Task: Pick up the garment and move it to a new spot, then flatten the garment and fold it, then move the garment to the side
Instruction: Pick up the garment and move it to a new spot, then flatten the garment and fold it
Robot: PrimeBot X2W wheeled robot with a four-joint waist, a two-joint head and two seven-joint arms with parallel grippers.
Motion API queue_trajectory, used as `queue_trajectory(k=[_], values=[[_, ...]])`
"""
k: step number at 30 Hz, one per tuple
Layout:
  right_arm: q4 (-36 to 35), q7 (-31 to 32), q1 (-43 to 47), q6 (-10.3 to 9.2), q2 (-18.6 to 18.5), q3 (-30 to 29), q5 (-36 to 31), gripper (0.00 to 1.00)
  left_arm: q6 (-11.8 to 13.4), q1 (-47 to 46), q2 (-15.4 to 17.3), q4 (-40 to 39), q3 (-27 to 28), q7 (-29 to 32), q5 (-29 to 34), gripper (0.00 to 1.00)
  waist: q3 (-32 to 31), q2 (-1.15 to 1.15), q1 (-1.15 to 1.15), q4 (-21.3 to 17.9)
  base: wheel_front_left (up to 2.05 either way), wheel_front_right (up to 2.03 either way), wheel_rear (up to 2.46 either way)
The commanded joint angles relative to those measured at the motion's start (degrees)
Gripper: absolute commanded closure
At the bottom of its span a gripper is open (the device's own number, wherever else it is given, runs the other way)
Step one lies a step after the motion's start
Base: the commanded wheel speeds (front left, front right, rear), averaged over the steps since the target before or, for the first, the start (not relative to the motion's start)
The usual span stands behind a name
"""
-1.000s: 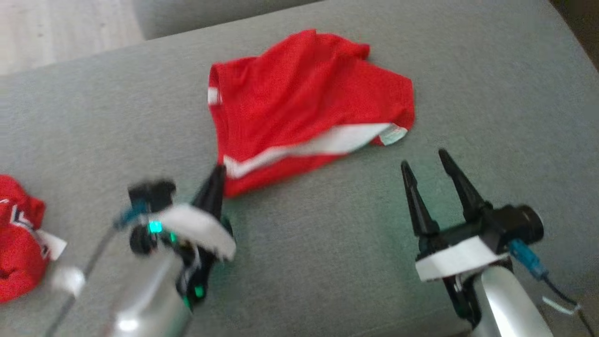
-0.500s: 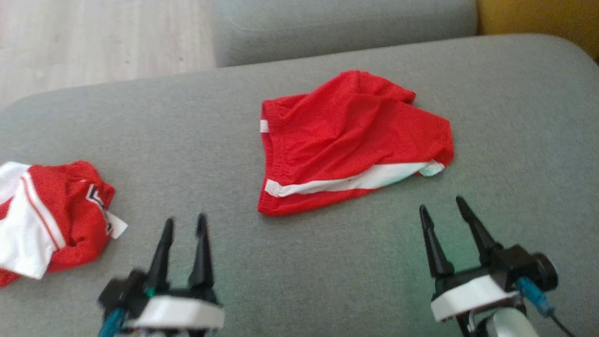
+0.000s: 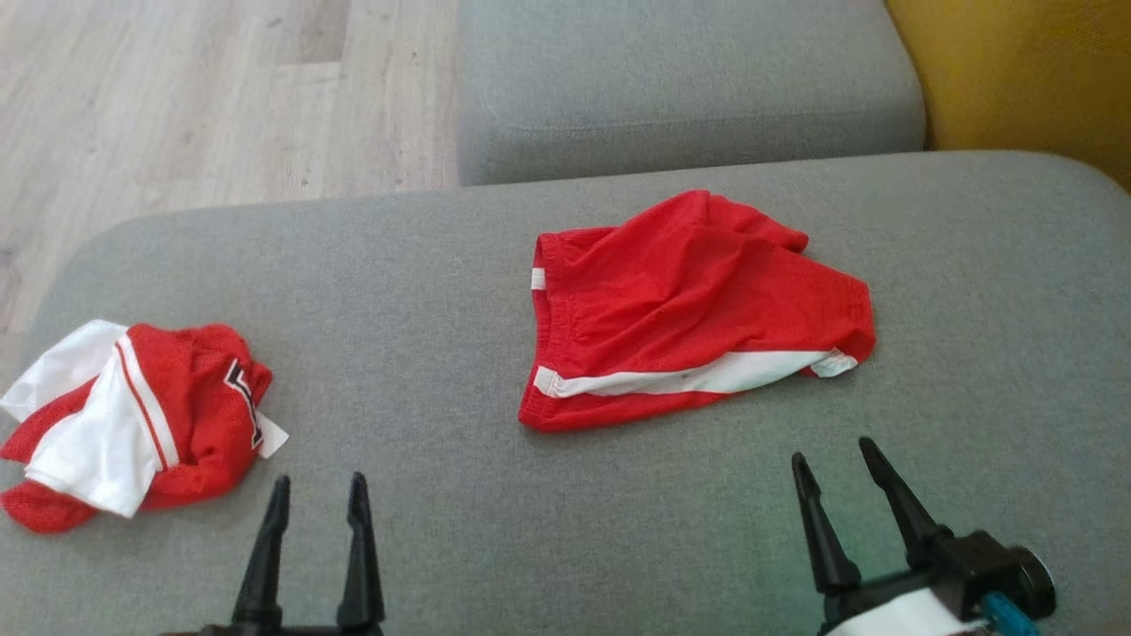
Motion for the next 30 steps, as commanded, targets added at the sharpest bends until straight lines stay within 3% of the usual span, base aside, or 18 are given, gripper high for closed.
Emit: queue_trajectory(k=[1,30], values=[[-2.1,-0.2,-1.2,-0.04,-0.1,0.8,0.6,0.0,0.7,-2.2,-0.2,-2.4,1.1,-0.5,0.9,0.0,-0.2,0.0,0.02,0.3,0.0,0.0,0.0],[-1.1,-0.2,-0.7,-0.04,-0.1,0.2,1.4,0.0,3.6,-2.8,-0.2,-0.1,-1.3,-0.5,5.3,0.0,-0.1,0.0,0.02,1.1,0.0,0.0,0.0]])
